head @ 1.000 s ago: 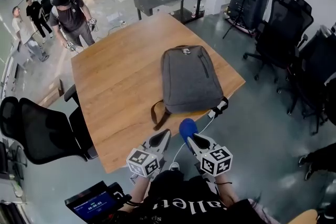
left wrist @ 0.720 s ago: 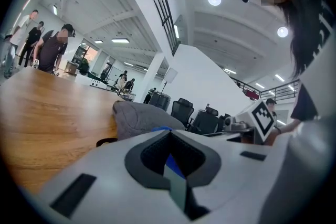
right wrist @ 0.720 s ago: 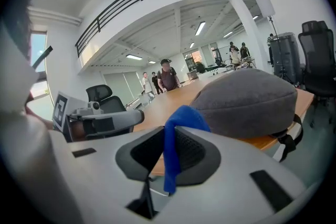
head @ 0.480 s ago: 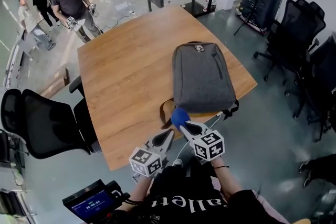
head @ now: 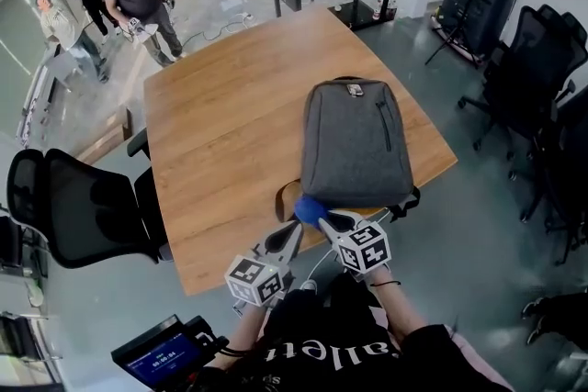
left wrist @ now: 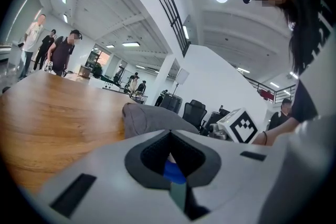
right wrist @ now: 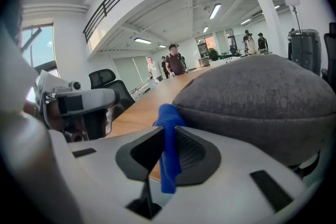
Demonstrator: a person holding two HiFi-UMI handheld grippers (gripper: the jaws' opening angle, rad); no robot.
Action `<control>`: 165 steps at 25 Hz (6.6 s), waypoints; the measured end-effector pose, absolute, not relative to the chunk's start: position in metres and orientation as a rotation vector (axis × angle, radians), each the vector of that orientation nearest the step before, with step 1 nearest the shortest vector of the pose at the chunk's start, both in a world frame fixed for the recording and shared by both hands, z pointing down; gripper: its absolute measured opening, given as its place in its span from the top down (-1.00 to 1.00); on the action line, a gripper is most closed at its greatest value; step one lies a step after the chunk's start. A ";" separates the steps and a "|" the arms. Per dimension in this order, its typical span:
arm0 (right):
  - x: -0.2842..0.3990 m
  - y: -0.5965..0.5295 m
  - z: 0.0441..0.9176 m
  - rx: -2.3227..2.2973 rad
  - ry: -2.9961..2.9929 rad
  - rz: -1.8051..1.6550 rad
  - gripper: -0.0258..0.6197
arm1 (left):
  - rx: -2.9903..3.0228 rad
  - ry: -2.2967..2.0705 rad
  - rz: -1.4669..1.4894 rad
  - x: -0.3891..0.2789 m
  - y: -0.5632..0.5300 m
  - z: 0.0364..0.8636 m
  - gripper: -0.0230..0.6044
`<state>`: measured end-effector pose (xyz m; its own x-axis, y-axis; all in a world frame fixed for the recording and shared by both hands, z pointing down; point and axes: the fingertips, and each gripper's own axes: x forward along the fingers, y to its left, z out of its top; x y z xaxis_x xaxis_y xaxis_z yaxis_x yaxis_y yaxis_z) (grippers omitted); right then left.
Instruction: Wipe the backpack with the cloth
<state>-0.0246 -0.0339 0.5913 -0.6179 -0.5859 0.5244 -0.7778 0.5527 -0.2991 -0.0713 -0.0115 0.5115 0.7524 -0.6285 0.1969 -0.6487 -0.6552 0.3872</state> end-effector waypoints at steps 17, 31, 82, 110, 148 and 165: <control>0.109 -0.031 0.593 1.275 -2.378 0.851 0.71 | 2.504 -0.964 0.099 0.006 -0.043 0.515 0.93; 0.223 -0.017 0.598 1.492 -2.281 0.940 0.72 | 2.561 -0.844 0.109 0.076 -0.050 0.511 0.93; 0.325 -0.387 0.560 1.502 -2.217 0.541 0.72 | 2.472 -0.934 0.103 0.078 -0.080 0.508 0.93; 0.281 -0.406 0.559 1.470 -2.129 0.612 0.72 | 2.437 -1.036 0.045 0.023 -0.090 0.507 0.93; 0.061 -0.475 0.570 1.075 -2.131 0.540 0.72 | 2.294 -1.203 -0.070 -0.091 -0.111 0.517 0.93; -0.022 -0.457 0.577 0.800 -2.120 0.375 0.72 | 2.249 -1.289 -0.139 -0.131 -0.119 0.522 0.93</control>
<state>-0.0221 -0.4571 0.5771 -0.4618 -0.4128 0.7851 -0.6572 0.7537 0.0098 -0.1308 -0.1195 0.5222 0.5372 -0.8257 0.1720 -0.7702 -0.3972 0.4990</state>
